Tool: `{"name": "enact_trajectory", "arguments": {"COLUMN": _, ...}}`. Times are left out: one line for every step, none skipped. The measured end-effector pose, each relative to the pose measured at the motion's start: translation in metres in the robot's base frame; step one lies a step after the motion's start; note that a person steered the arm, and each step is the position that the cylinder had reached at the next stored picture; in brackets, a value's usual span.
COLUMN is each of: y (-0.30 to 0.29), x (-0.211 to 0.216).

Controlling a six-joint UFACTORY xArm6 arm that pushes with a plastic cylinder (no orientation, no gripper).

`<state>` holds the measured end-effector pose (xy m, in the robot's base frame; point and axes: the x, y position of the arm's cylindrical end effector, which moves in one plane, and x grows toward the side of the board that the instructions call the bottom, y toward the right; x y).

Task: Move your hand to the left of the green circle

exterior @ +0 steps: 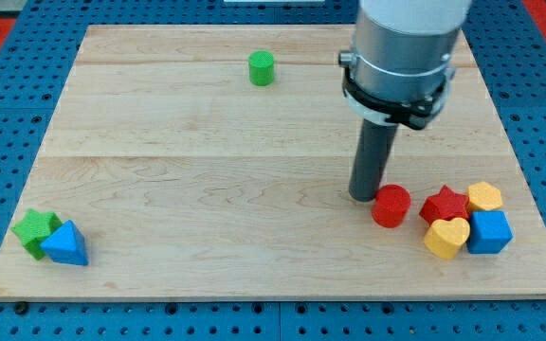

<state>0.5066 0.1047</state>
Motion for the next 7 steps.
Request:
{"name": "enact_trajectory", "arguments": {"y": 0.009, "x": 0.003}}
{"name": "enact_trajectory", "arguments": {"y": 0.01, "x": 0.004}}
{"name": "enact_trajectory", "arguments": {"y": 0.011, "x": 0.009}}
{"name": "enact_trajectory", "arguments": {"y": 0.013, "x": 0.017}}
{"name": "enact_trajectory", "arguments": {"y": 0.014, "x": 0.018}}
{"name": "enact_trajectory", "arguments": {"y": -0.006, "x": 0.014}}
{"name": "enact_trajectory", "arguments": {"y": -0.043, "x": -0.013}}
